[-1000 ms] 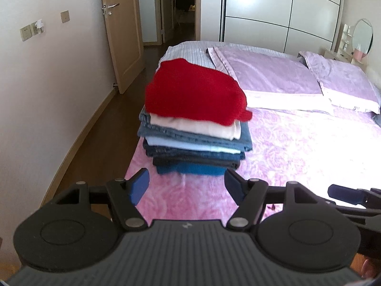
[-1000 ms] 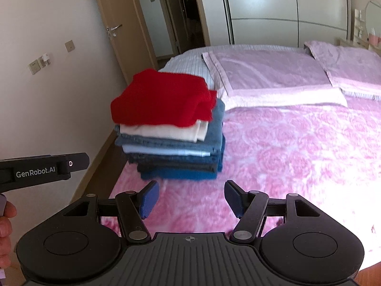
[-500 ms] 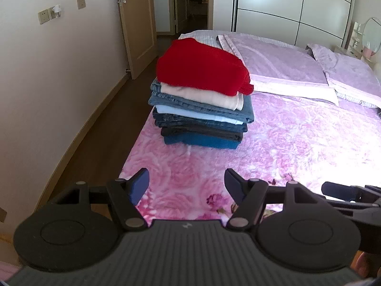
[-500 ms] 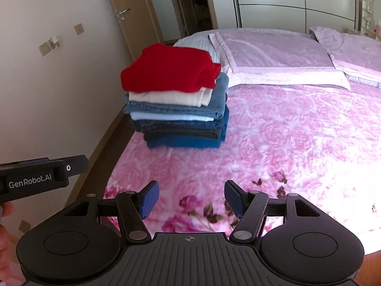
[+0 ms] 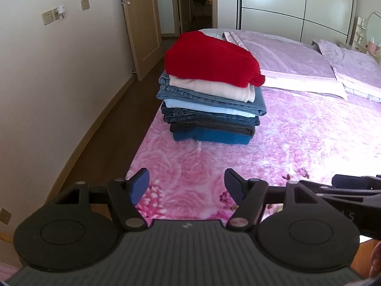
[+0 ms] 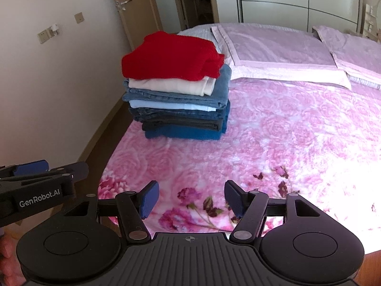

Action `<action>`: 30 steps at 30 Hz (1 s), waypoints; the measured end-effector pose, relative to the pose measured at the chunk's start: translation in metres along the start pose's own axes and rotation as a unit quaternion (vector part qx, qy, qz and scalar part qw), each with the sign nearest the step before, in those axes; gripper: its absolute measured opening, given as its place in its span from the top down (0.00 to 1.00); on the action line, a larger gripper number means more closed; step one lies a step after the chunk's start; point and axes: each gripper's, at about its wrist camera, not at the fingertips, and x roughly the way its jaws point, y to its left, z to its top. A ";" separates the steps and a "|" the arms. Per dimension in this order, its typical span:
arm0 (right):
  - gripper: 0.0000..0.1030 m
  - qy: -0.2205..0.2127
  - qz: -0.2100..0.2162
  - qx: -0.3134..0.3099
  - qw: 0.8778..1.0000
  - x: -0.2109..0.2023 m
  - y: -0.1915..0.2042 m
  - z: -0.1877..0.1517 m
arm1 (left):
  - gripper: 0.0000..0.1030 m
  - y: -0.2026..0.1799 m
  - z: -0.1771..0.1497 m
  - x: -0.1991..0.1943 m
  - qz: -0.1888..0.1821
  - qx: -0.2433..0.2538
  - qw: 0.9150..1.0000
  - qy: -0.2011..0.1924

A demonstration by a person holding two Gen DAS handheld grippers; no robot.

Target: Fold clothes

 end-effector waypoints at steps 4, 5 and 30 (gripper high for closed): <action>0.38 -0.001 -0.007 0.005 1.000 0.009 0.003 0.003 | 0.35 0.005 0.003 0.013 -0.007 0.008 1.000 0.000; 0.38 -0.002 -0.009 0.006 1.000 0.012 0.004 0.004 | 0.35 0.006 0.004 0.016 -0.010 0.011 1.000 0.002; 0.38 -0.013 -0.023 0.015 1.000 0.063 0.008 0.016 | 0.35 0.013 0.010 0.063 -0.032 0.016 0.999 0.011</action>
